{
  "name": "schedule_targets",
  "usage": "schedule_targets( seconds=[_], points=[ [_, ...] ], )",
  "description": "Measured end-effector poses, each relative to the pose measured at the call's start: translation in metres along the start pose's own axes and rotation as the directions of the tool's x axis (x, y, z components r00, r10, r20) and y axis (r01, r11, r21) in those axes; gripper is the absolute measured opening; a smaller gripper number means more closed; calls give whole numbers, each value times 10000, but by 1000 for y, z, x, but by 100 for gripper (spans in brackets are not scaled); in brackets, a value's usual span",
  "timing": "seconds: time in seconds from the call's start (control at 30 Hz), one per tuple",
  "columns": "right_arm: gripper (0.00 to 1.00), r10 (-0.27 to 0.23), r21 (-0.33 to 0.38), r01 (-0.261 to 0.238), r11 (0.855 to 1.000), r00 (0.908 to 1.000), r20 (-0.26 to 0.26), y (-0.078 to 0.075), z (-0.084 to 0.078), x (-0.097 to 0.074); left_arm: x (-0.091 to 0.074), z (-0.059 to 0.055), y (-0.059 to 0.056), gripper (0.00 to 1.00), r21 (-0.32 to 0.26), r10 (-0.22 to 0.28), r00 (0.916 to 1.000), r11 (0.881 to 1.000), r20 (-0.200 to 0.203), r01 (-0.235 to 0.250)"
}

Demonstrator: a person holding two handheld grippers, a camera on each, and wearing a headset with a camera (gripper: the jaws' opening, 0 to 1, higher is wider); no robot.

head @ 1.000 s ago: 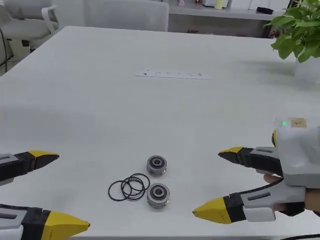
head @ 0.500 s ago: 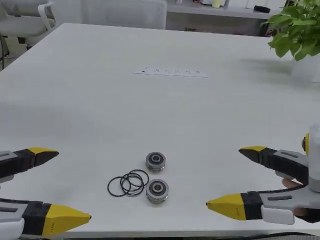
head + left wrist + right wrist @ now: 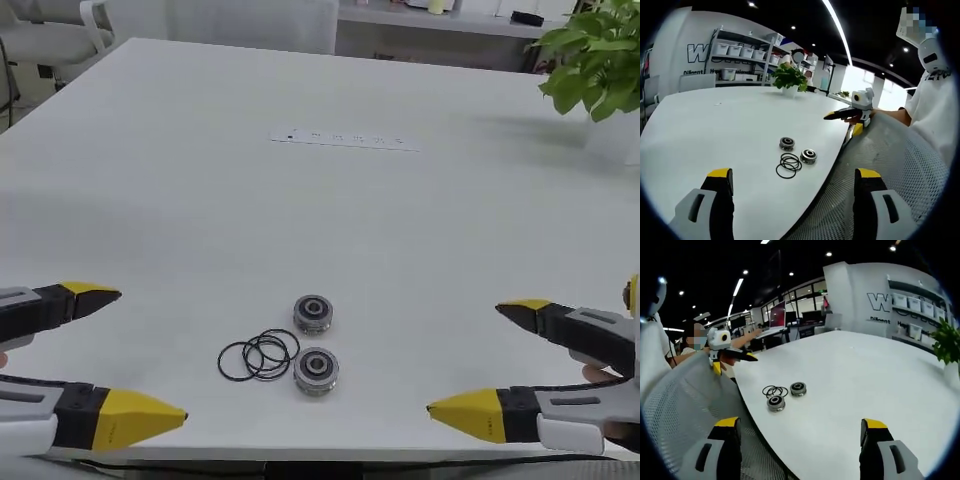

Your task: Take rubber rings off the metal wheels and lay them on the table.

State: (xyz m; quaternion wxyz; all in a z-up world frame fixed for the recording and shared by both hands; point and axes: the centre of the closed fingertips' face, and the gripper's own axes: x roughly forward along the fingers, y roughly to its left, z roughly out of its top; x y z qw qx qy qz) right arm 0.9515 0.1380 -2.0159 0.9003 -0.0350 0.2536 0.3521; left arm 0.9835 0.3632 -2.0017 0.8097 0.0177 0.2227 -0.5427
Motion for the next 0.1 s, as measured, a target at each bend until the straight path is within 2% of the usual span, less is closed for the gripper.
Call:
schedule_targets(
  seconds=[0.1],
  points=[
    [99,-46,-60,45,10000,9999,-99,-1,-1,0,0,-2,0,99,-95,-13,10000,10000,-46,13]
  ],
)
